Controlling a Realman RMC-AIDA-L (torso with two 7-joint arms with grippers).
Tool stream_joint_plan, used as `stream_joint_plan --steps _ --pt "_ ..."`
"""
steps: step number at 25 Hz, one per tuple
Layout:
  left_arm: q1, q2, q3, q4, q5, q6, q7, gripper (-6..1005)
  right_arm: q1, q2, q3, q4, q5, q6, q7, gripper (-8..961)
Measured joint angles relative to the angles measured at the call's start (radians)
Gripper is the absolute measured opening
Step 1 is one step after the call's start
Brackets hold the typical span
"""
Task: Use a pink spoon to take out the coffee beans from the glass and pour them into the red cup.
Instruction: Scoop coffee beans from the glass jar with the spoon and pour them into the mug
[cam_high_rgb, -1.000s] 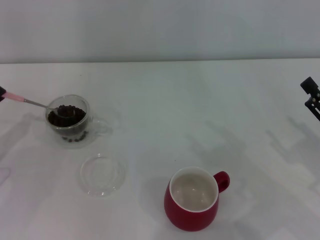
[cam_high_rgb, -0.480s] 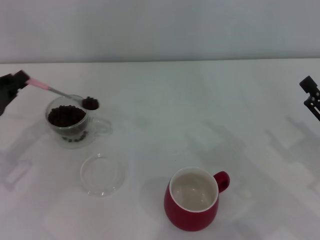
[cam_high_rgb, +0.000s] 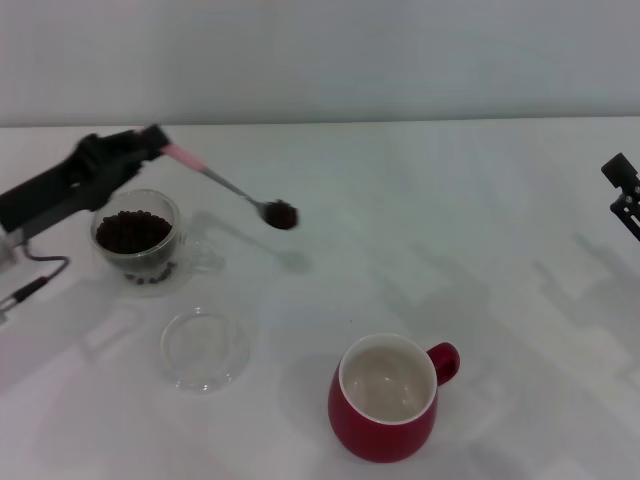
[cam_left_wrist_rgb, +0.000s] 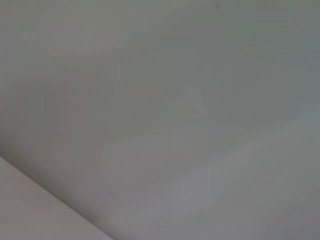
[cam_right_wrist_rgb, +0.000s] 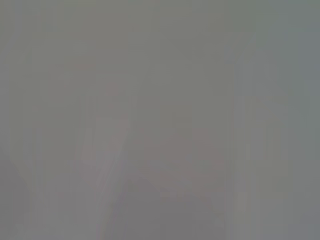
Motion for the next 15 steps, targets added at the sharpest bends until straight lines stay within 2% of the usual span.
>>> stream_joint_plan --steps 15 --pt "-0.071 -0.037 0.199 0.006 0.006 0.072 0.011 118 -0.025 0.000 0.008 0.008 0.006 -0.032 0.003 722"
